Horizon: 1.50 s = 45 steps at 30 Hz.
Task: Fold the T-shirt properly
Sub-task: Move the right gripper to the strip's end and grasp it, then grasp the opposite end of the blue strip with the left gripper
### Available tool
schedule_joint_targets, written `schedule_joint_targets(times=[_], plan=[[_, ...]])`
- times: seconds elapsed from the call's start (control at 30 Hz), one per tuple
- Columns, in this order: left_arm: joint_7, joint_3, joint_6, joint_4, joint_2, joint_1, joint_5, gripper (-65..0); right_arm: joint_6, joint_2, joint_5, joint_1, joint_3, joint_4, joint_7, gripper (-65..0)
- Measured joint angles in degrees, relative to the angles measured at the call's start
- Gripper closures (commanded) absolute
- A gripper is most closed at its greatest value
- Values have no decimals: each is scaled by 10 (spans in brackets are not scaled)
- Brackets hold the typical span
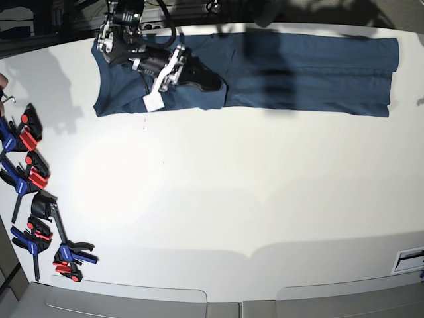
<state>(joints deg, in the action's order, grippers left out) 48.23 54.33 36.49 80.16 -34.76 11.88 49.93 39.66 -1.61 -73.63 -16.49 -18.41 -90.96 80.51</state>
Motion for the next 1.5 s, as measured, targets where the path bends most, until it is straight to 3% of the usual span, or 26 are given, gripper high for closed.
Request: schedule_joint_targets(times=[0.27, 0.37, 0.43, 0.57, 0.8, 1.03, 1.2, 1.37, 1.5], plan=[[0, 0, 0, 0, 0, 0, 0, -152, 0, -2, 0, -13, 0, -5, 1, 0], [2, 0, 0, 0, 0, 0, 0, -210, 0, -2, 1, -15, 0, -5, 1, -190], [17, 0, 0, 0, 0, 0, 0, -236, 0, -2, 0, -15, 0, -5, 1, -234], [27, 0, 0, 0, 0, 7, 3, -237, 0, -2, -26, -14, 0, -8, 1, -234], [28, 0, 0, 0, 2, 83, 64, -237, 0, -2, -32, 17, -18, -87, 2, -234], [47, -2, 12, 0, 38, 130, 88, -325, 0, 3, 73, 77, -75, -116, -1, -233], [41, -11, 15, 0, 65, 129, 88, -327, 0, 28, 178, 109, -91, -116, -67, -233], [10, -57, 14, 0, 73, 129, 41, -327, 0, 60, 199, 115, -91, -116, -76, -233], [-16, -93, -7, 0, 72, 127, 1, -327, 0, 67, 214, 115, -92, -116, -78, -233]])
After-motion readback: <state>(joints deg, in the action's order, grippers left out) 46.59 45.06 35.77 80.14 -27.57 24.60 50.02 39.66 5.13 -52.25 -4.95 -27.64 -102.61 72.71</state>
